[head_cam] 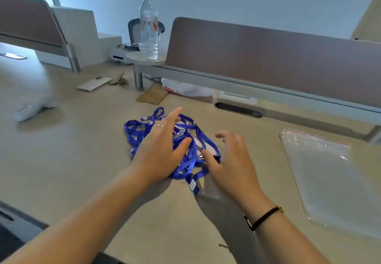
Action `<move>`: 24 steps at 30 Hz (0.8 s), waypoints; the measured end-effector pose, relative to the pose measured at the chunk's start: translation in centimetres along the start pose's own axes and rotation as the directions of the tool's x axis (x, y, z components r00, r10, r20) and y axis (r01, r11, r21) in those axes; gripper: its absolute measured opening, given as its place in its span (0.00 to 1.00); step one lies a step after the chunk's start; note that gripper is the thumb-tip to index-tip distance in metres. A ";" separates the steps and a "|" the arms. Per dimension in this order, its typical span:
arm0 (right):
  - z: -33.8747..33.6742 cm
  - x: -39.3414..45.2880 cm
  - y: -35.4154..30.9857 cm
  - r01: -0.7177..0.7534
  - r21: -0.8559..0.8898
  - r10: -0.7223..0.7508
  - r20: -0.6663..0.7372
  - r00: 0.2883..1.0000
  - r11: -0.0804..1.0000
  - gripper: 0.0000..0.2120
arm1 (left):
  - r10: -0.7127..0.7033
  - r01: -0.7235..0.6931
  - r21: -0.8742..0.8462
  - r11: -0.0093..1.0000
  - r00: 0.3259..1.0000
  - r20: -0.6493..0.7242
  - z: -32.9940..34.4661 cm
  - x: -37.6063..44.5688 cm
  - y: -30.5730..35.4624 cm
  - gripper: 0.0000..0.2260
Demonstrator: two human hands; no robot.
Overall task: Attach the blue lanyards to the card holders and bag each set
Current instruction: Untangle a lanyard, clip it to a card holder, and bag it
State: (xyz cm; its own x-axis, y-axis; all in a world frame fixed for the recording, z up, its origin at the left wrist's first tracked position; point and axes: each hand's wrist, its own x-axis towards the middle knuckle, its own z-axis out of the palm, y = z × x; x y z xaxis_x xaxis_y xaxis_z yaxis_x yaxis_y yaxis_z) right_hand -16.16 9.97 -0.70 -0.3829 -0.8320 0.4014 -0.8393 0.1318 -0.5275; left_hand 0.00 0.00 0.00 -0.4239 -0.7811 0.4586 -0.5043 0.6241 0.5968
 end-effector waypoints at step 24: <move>2.8 -1.8 2.2 -0.174 0.274 0.150 0.104 0.983 0.946 0.07 | 0.068 -0.088 0.303 0.949 0.995 0.078 3.6 0.9 -6.0 0.12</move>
State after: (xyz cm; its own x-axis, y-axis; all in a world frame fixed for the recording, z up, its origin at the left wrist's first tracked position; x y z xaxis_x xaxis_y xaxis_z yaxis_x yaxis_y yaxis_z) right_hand -16.21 10.18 -4.66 -0.4623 -0.8543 0.2375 -0.6220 0.1215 -0.7735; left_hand -0.11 -4.39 -5.54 -0.5146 -0.7330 0.4449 -0.6689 0.6678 0.3265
